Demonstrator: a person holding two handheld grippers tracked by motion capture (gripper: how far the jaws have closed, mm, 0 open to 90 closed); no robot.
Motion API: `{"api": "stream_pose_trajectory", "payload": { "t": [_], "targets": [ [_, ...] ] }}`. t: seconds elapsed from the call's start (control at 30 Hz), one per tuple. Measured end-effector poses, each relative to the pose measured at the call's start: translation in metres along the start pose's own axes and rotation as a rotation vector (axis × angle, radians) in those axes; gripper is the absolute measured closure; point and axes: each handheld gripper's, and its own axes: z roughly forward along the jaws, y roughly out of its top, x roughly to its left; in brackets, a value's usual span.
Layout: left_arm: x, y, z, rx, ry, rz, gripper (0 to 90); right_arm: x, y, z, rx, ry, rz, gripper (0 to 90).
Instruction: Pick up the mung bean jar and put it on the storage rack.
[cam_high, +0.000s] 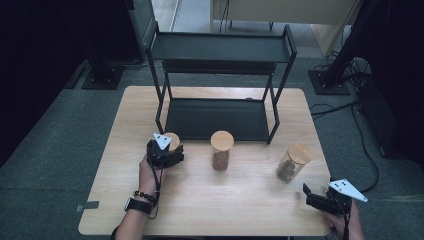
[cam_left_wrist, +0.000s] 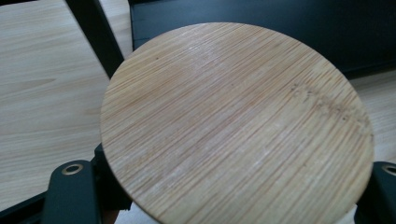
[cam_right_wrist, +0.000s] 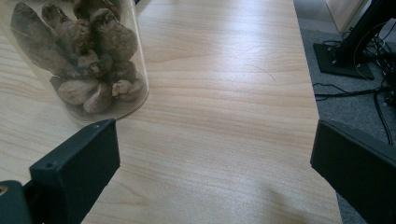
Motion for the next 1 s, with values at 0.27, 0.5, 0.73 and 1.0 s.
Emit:
{"api": "stream_pose_trajectory", "payload": {
  "t": [0.27, 0.5, 0.73, 1.0],
  "targets": [
    [-0.007, 0.010, 0.007, -0.001, -0.003, 0.002, 25.2, 0.000, 0.000, 0.000, 0.004, 0.016, -0.010, 1.0],
    [-0.010, 0.019, 0.012, -0.004, 0.005, 0.007, 25.2, 0.000, 0.000, 0.000, 0.007, 0.016, -0.011, 1.0],
    [-0.013, 0.027, 0.021, -0.003, 0.007, 0.006, 25.2, 0.001, 0.000, 0.000, 0.008, 0.018, -0.013, 1.0],
    [-0.012, 0.037, 0.030, -0.007, 0.020, -0.002, 25.2, 0.000, 0.000, 0.001, 0.010, 0.023, -0.013, 1.0]
  ]
}}
